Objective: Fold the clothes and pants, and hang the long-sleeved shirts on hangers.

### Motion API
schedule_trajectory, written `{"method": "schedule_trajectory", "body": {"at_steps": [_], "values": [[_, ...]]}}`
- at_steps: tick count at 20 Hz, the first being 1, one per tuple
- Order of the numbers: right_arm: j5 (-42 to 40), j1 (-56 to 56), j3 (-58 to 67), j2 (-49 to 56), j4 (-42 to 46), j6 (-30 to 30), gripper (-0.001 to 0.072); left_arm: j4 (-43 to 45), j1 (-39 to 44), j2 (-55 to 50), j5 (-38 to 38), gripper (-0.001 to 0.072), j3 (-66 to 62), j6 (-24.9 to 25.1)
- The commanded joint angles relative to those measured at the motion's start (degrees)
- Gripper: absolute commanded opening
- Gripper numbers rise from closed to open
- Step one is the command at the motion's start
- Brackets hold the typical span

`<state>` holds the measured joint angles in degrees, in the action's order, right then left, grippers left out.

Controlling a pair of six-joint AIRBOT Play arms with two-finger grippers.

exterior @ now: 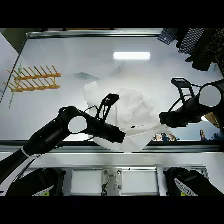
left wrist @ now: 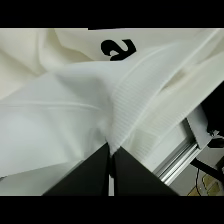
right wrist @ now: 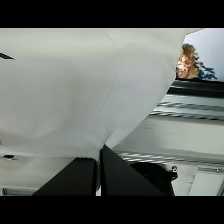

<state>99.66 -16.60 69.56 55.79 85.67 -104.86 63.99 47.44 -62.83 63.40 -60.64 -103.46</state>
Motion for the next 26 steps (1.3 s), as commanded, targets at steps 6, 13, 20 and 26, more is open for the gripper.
{"method": "schedule_trajectory", "body": {"at_steps": [6, 13, 20, 26], "values": [[0.0, 0.0, -0.1, 0.0, 0.0, 0.0, 0.0018, -4.7, -1.0, 0.6, 2.1, 0.0649, -0.1, 1.0], [-0.5, 0.0, -0.1, 0.0, 0.0, 0.0, 0.0019, -5.2, -5.9, 9.9, -2.2, 0.0649, -0.1, 1.3], [-0.2, 0.0, -0.1, 0.0, 0.0, 0.0, 0.0019, -5.1, -29.6, 15.9, 3.5, 0.072, -0.1, 9.6], [-0.2, 0.0, -0.1, 0.0, 0.0, 0.0, 0.0019, 6.7, -52.8, 12.8, 1.8, 0.072, -3.4, 15.1]]}}
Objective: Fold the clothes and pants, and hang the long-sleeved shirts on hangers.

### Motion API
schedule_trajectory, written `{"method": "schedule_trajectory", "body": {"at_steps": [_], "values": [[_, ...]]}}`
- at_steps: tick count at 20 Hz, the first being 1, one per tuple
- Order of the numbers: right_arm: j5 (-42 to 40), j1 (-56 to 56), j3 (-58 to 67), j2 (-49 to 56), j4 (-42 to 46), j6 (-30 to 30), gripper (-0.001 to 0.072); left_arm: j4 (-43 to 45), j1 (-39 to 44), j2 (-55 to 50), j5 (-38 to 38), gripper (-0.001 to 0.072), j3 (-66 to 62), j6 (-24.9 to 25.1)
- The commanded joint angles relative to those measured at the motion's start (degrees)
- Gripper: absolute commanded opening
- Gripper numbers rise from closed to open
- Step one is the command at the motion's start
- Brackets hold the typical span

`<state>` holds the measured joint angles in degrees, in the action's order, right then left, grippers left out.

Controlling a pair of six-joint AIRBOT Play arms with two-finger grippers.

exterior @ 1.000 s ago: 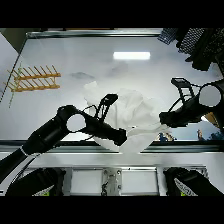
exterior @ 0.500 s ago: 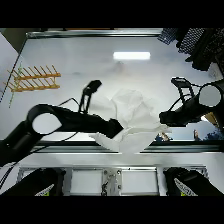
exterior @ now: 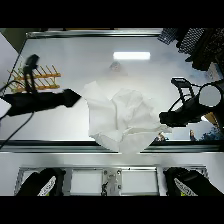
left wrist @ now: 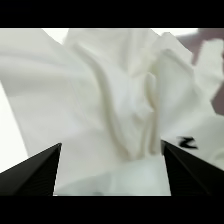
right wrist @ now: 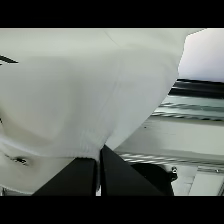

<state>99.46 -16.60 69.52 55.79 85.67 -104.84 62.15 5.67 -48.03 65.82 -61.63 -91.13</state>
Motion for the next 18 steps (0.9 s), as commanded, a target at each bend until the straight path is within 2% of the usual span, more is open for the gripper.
{"method": "schedule_trajectory", "body": {"at_steps": [1, 5, 8, 13, 16, 18], "values": [[0.0, 0.0, 0.0, 0.0, 0.0, 0.0, 0.0019, 13.4, -15.3, -4.7, -0.3, 0.072, -5.2, 2.7], [0.0, 0.0, 0.0, 0.0, 0.0, 0.0, 0.0019, 25.1, -30.0, -19.1, -0.1, 0.072, -17.6, 2.9], [0.0, 0.0, 0.0, 0.0, 0.0, 0.0, 0.0019, 25.9, -36.7, -31.1, -0.9, 0.072, -25.1, 2.9], [0.0, 0.0, 0.0, 0.1, 0.0, 0.0, 0.0019, 32.9, -38.5, -50.6, -4.3, 0.072, -35.2, 2.8], [0.0, 0.0, 0.0, 0.1, 0.2, 0.0, 0.002, 33.0, -38.1, -60.1, -5.6, 0.072, -41.2, 2.8], [0.0, 0.0, 0.0, 0.1, 0.2, 0.0, 0.0019, 37.0, -37.2, -65.5, -5.5, 0.072, -45.4, 2.8]]}}
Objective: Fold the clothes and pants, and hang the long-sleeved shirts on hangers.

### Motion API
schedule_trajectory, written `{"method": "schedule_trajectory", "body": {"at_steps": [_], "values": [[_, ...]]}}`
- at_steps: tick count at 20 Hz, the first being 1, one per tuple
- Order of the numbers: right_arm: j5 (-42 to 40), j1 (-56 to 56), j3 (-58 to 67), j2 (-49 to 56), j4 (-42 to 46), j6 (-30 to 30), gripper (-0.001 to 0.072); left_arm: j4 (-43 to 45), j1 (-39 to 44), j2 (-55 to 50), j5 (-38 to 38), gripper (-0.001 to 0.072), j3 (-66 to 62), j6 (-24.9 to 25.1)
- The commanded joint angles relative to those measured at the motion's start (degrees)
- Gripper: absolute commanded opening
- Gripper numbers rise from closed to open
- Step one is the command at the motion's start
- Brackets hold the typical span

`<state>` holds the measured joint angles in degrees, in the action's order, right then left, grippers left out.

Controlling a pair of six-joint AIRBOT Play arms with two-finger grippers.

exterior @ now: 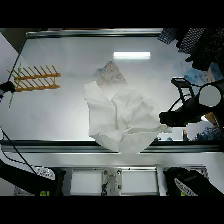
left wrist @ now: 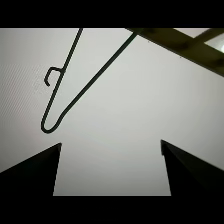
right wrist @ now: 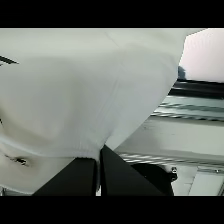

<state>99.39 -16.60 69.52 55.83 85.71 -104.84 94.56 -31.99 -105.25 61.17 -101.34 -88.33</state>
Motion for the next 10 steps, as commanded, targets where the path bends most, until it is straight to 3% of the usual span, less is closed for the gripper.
{"method": "schedule_trajectory", "body": {"at_steps": [1, 6, 10], "values": [[0.0, 0.0, 0.0, 0.0, 0.1, 0.0, 0.0019, 7.3, 1.0, -10.3, -0.7, 0.072, -7.8, 0.0], [0.0, 0.0, 0.0, 0.0, 0.1, 0.0, 0.0019, 12.0, 2.2, -17.9, -1.1, 0.072, -17.0, -0.2], [0.0, 0.0, 0.0, 0.0, 0.1, 0.0, 0.0019, 13.9, 2.0, -18.8, -4.8, 0.072, -13.4, 1.4]]}}
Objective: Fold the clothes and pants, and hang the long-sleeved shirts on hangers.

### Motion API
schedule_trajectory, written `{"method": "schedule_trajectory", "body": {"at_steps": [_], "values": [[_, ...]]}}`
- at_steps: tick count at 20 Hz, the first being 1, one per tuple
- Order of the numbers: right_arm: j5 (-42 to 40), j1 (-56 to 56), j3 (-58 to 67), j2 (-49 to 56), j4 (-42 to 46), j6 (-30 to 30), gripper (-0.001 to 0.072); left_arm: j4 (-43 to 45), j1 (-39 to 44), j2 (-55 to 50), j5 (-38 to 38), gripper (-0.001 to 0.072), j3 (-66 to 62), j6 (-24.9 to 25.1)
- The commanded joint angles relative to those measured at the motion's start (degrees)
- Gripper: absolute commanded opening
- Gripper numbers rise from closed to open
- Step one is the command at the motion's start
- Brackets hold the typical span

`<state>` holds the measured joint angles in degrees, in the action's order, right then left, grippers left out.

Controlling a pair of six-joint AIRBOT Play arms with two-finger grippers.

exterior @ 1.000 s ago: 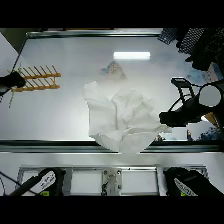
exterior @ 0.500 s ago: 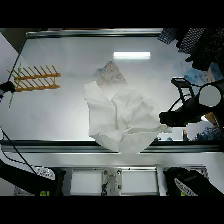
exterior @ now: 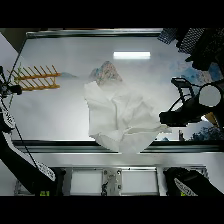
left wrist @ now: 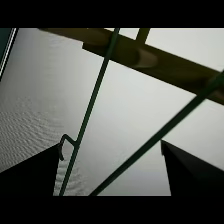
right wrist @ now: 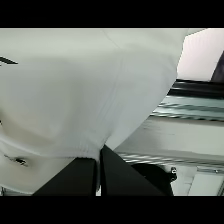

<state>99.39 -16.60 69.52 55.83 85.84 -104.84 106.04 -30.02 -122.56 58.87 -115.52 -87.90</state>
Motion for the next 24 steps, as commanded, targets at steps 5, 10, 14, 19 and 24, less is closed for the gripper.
{"method": "schedule_trajectory", "body": {"at_steps": [5, 10, 14, 19, 24], "values": [[0.0, 0.0, 0.0, 0.0, 0.0, 0.0, 0.0019, 5.1, -0.2, -3.3, -3.5, 0.072, -0.3, 0.9], [0.0, 0.0, 0.0, 0.0, 0.0, 0.0, 0.0019, 5.2, -0.5, -3.7, -4.1, 0.072, 0.0, 0.9], [0.0, 0.0, 0.0, 0.0, 0.0, 0.0, 0.0019, 5.0, -1.0, -3.7, -4.1, 0.072, 0.0, -0.7], [0.0, 0.0, 0.0, 0.0, 0.0, 0.0, 0.0019, 5.0, -1.3, -3.7, -4.8, 0.072, 0.0, -0.7], [0.0, 0.0, 0.0, 0.0, 0.0, 0.0, 0.0019, 5.0, -1.3, -3.7, -5.4, 0.047, 0.0, -0.7]]}}
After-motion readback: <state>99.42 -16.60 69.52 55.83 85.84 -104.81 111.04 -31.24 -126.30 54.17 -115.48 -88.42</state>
